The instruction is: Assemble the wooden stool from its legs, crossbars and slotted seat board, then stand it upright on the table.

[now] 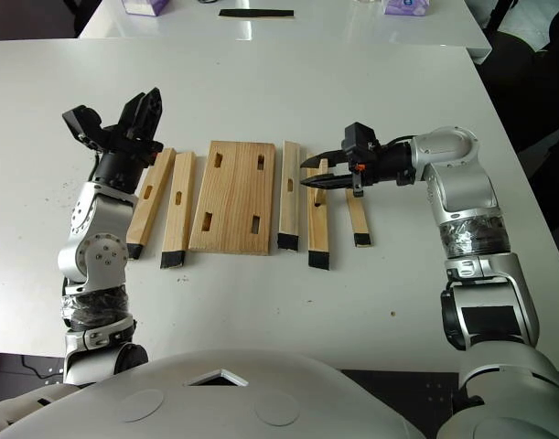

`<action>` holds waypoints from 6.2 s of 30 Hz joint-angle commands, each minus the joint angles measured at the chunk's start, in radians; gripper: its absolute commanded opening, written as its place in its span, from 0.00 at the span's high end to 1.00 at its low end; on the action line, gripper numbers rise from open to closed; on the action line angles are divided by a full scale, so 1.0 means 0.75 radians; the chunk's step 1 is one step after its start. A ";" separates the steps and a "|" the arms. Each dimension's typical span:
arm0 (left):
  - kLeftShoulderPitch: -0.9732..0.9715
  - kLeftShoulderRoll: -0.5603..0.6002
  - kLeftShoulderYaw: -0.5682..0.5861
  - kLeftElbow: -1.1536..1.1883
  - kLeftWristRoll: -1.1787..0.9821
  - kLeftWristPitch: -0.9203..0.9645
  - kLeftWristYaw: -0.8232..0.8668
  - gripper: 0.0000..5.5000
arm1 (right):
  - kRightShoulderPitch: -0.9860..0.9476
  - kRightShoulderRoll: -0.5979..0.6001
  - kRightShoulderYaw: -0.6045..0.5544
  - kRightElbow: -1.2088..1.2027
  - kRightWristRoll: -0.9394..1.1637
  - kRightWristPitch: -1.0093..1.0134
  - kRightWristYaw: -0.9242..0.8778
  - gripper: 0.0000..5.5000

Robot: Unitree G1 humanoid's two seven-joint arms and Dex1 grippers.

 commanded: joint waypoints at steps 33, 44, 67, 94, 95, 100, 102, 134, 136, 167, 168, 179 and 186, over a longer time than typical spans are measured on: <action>-0.063 0.028 0.011 0.112 0.033 -0.048 -0.056 0.63 | -0.030 0.119 -0.097 0.122 -0.035 0.014 -0.338 0.46; -0.061 0.015 0.044 0.115 0.029 -0.091 -0.062 0.63 | 0.014 0.126 -0.246 -0.454 0.209 0.378 -0.550 0.46; -0.084 -0.009 0.018 0.197 0.048 -0.126 -0.069 0.63 | 0.021 0.299 -0.135 -0.366 0.032 0.406 -0.886 0.46; -0.068 0.008 0.072 -0.144 0.057 0.025 0.254 0.63 | 0.657 0.131 0.008 -1.290 0.303 0.720 -0.959 0.46; -0.065 0.010 0.071 -0.187 0.072 0.047 0.304 0.63 | 0.717 0.100 0.004 -1.319 0.308 0.732 -0.956 0.46; -0.051 0.009 0.079 -0.312 0.215 0.150 0.555 0.63 | 0.956 -0.039 -0.026 -1.388 0.296 0.797 -0.975 0.46; -0.045 0.009 0.028 -0.356 0.303 0.169 0.604 0.63 | 0.987 -0.055 -0.068 -1.372 0.316 0.854 -1.017 0.46; -0.256 -0.273 -0.223 -0.105 0.708 -0.017 0.919 0.63 | 0.754 0.448 -0.056 -1.198 0.055 1.320 -1.784 0.32; -0.263 -0.274 -0.219 -0.093 0.708 -0.020 0.905 0.63 | 0.744 0.458 -0.024 -1.167 0.021 1.302 -1.800 0.32; -0.318 -0.288 -0.136 -0.019 0.701 -0.056 0.841 0.63 | 0.751 0.484 0.062 -0.960 -0.191 1.149 -1.795 0.41; -0.320 -0.289 -0.135 -0.018 0.701 -0.054 0.839 0.63 | 0.759 0.488 0.062 -0.962 -0.195 1.148 -1.797 0.45; -0.335 -0.290 -0.116 -0.008 0.698 -0.048 0.827 0.63 | 0.771 0.521 0.057 -1.002 -0.249 1.146 -1.831 0.62; -0.336 -0.292 -0.058 0.014 0.629 -0.016 0.808 0.63 | 0.631 0.605 -0.051 -0.916 -0.222 1.033 -1.838 0.62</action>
